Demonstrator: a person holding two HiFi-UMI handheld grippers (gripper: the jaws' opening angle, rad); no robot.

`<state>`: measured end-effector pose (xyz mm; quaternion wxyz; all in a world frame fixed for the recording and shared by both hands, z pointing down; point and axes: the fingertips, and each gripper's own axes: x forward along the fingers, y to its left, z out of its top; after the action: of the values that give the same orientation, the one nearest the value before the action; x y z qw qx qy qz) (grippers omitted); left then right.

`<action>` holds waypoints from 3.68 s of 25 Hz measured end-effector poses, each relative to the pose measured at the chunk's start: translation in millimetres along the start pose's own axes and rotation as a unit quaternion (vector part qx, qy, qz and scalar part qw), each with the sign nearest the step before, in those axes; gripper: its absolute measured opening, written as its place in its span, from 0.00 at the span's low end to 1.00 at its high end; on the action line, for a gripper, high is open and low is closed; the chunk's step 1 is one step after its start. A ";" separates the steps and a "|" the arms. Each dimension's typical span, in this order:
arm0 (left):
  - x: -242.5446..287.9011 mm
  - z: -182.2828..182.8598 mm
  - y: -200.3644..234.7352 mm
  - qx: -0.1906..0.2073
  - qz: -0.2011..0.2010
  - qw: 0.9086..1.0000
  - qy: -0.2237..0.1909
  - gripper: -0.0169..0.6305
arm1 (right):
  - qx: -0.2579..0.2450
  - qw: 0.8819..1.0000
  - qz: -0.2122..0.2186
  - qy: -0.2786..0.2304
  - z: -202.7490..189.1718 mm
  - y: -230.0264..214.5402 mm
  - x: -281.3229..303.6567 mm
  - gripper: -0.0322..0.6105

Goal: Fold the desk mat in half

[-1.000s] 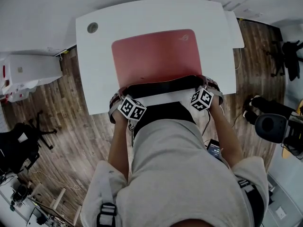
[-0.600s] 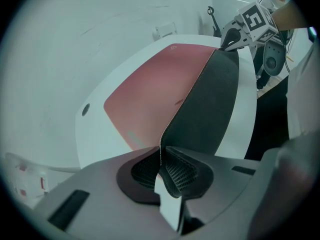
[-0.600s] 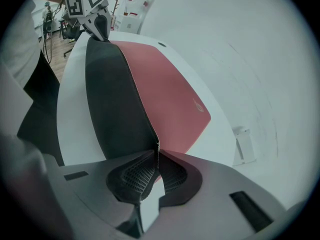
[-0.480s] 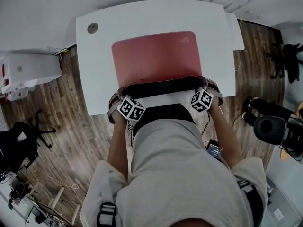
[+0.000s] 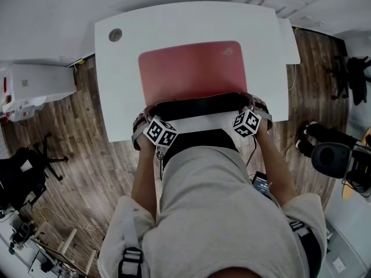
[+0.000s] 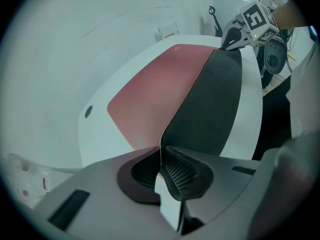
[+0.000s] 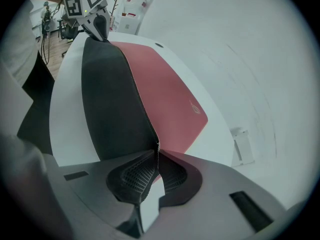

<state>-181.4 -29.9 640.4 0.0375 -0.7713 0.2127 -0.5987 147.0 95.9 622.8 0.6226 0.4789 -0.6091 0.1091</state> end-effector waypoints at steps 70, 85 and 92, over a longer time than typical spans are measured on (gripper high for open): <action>31.2 28.6 50.5 0.001 0.005 0.999 0.044 0.08 | -0.014 1.000 0.006 -0.026 25.3 -52.9 35.8 0.13; 35.4 35.1 63.1 -0.015 0.013 0.998 0.060 0.08 | -0.012 0.999 0.013 -0.047 33.7 -67.1 40.8 0.13; 34.7 35.0 67.0 -0.021 0.026 0.998 0.061 0.08 | -0.015 0.998 0.011 -0.057 36.6 -69.6 41.2 0.13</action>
<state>-160.7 -110.4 641.1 0.0239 -0.7284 0.2476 -0.6384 182.8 14.8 618.8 0.5928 0.4680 -0.6506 0.0791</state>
